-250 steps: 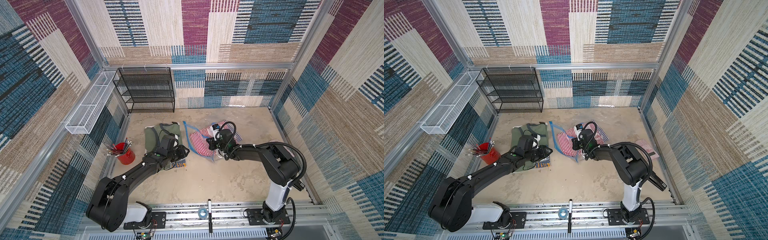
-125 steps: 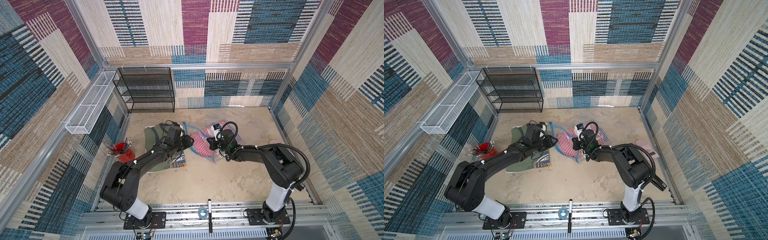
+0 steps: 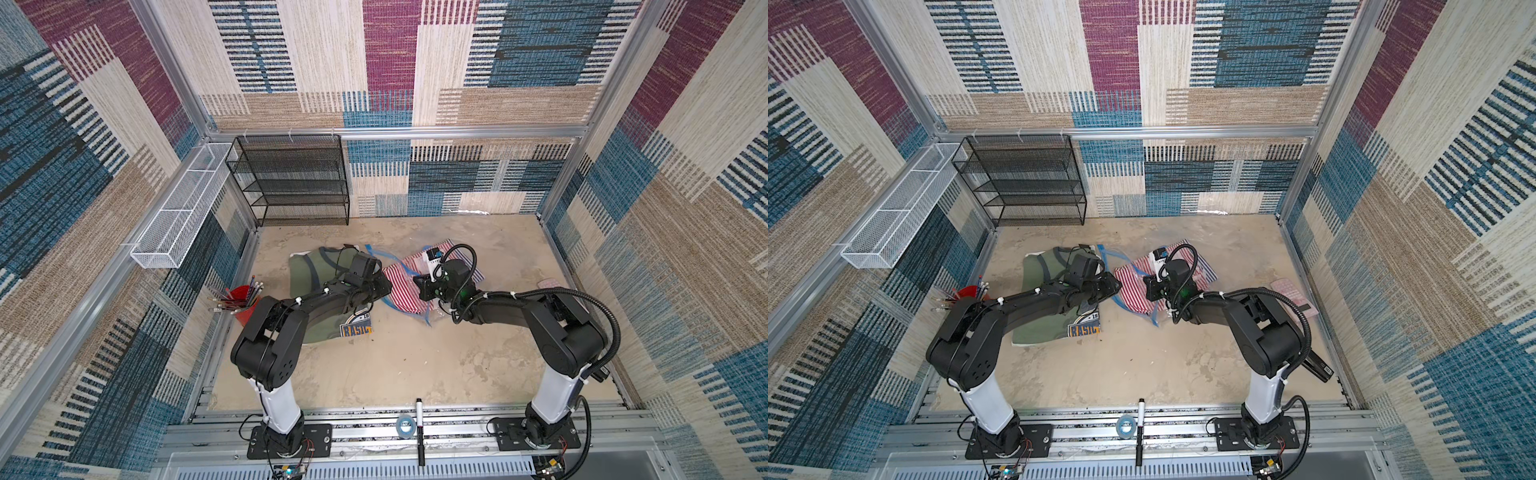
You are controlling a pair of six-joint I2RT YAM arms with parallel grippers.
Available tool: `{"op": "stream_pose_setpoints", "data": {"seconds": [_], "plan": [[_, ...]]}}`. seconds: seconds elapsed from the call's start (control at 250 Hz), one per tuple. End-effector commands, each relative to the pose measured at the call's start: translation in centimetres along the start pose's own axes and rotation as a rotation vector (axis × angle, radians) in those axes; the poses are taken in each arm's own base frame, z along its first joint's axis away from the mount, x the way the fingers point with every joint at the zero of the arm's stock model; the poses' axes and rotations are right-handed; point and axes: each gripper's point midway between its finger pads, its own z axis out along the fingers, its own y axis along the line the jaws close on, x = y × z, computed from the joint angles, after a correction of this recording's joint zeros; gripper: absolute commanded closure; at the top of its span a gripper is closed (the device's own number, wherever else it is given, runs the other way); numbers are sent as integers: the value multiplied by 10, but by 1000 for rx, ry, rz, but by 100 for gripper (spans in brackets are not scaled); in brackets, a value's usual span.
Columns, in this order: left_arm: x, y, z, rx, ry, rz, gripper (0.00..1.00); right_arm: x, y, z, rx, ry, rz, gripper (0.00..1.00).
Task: Take the tank top out of the vacuum bag
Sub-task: Take out the tank top from the vacuum bag.
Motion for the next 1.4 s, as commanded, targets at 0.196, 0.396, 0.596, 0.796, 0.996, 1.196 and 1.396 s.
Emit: {"op": "stream_pose_setpoints", "data": {"seconds": [0.196, 0.396, 0.596, 0.796, 0.996, 1.196, 1.396], "plan": [[6, 9, 38, -20, 49, -44, 63, -6, 2, 4, -8, -19, -9, 100], [7, 7, 42, -17, 50, -48, 64, -10, 6, -1, -25, -34, -5, 100], [10, 12, 38, -39, 38, -52, 64, -11, 8, -2, -37, -38, 1, 100], [11, 18, 42, -66, 46, -56, 64, -8, 6, 1, -29, -29, -1, 100], [13, 17, 53, -60, 67, -66, 70, -8, 6, 1, -26, -30, -4, 100], [8, 8, 38, -53, 26, -72, 93, -8, 6, 0, -29, -29, 2, 100], [6, -10, 29, -20, 9, -60, 100, -5, 2, 2, -11, -24, 13, 100]]}}
